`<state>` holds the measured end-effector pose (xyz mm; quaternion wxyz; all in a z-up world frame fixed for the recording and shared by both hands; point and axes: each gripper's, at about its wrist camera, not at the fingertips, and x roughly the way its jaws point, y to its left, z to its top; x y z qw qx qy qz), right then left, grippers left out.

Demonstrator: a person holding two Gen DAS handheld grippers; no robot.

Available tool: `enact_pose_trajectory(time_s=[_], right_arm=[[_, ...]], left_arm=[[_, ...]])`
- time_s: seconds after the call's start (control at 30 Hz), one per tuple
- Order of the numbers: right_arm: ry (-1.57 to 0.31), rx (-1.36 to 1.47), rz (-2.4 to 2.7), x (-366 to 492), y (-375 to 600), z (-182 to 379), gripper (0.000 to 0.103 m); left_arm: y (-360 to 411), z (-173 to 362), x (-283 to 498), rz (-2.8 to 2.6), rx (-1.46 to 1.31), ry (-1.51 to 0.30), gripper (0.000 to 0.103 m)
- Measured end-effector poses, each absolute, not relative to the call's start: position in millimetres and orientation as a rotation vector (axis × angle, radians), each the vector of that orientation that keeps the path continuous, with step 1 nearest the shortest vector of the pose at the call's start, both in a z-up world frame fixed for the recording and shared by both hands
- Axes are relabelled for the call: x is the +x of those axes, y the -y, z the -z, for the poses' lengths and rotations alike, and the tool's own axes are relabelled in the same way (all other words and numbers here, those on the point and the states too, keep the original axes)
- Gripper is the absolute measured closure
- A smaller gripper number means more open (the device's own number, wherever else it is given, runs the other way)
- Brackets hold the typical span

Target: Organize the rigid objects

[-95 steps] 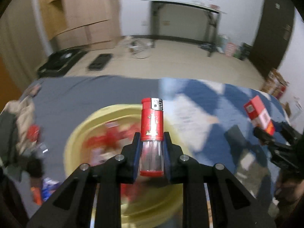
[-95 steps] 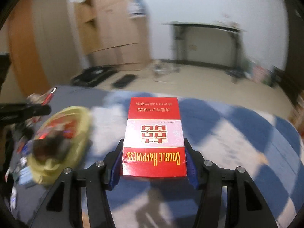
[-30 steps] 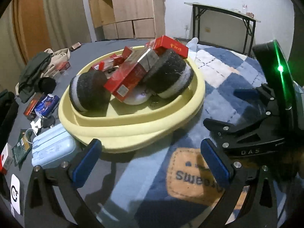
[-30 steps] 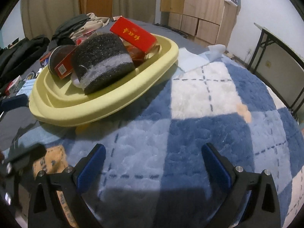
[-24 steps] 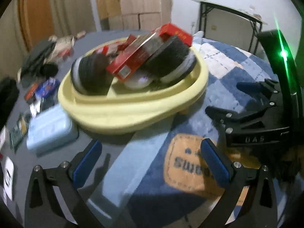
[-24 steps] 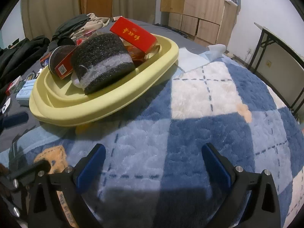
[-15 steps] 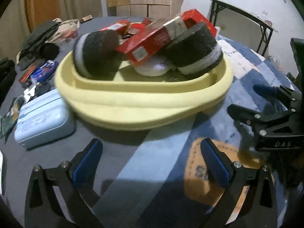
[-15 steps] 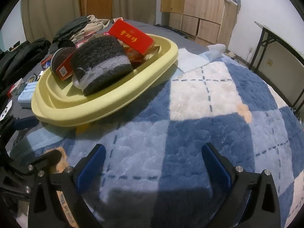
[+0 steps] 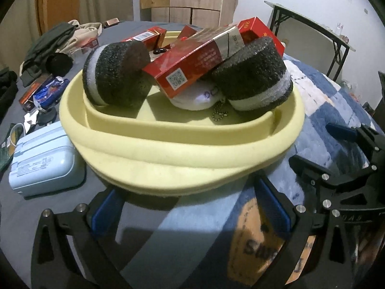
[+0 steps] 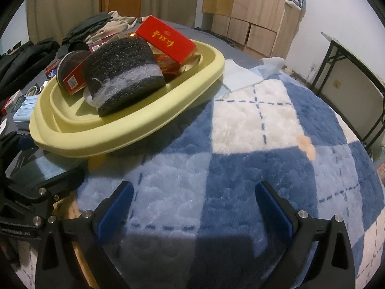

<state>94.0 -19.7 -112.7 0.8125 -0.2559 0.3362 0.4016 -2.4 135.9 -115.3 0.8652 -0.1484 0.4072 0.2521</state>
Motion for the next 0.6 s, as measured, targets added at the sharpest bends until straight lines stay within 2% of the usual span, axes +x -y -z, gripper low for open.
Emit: enact_pose_trajectory(time_s=[0.6], right_arm=[[-0.717, -0.549, -0.86, 93.9, 20.3, 112.7, 0.0]], left_arm=[[-135.8, 115.4, -2.8, -0.525, -0.316, -0.855, 0.0]])
